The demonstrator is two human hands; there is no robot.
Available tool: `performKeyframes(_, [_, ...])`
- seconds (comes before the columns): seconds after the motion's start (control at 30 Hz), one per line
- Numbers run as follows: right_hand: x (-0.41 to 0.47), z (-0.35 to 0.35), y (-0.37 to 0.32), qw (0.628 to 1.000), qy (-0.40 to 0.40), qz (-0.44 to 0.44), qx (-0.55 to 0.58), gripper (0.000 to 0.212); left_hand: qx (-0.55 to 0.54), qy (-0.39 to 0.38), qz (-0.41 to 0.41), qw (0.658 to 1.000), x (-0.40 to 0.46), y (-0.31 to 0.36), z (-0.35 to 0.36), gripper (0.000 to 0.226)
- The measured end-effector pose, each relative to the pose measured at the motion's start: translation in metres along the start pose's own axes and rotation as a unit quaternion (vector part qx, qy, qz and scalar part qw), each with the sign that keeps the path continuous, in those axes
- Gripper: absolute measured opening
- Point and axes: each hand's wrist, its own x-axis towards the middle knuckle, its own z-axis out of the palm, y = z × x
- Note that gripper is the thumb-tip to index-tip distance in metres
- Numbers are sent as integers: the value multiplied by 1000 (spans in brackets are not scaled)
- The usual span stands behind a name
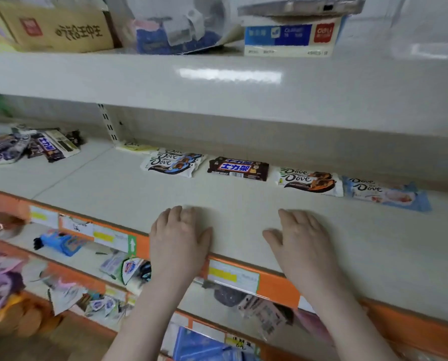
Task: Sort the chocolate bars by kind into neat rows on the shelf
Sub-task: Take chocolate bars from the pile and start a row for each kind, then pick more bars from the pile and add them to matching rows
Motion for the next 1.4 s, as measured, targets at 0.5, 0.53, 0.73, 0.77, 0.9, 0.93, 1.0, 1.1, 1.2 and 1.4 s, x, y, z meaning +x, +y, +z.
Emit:
performKeyframes(0.5, [11,76,-323,995,-18,-70,65,48,-68,33,-89,993,-12,-332,-60,53])
performKeyframes(0.53, [15,81,-343,994,-17,-76,72,48,-74,39,-94,992,-10,-351,-64,54])
performKeyframes(0.73, [66,122,-440,991,10,-110,73,45,-47,54,-135,988,36,-459,-64,56])
performKeyframes(0.77, [77,130,-454,991,13,-112,72,45,-46,57,-140,987,49,-475,-61,56])
performKeyframes(0.9, [131,169,-510,990,26,-109,88,46,-24,59,-144,988,106,-539,-43,59])
performKeyframes(0.93, [146,178,-524,990,25,-104,95,46,-16,57,-143,988,122,-555,-39,59])
performKeyframes(1.0, [176,191,-550,990,24,-91,103,46,-17,53,-141,988,154,-582,-32,60])
performKeyframes(1.1, [213,201,-580,992,32,-68,103,41,-40,42,-135,989,196,-613,-23,61])
performKeyframes(1.2, [243,209,-595,995,13,-34,90,37,-32,12,-118,992,234,-632,-18,64])
performKeyframes(1.4, [279,223,-595,998,-31,46,24,42,5,-124,-53,991,286,-633,1,83])
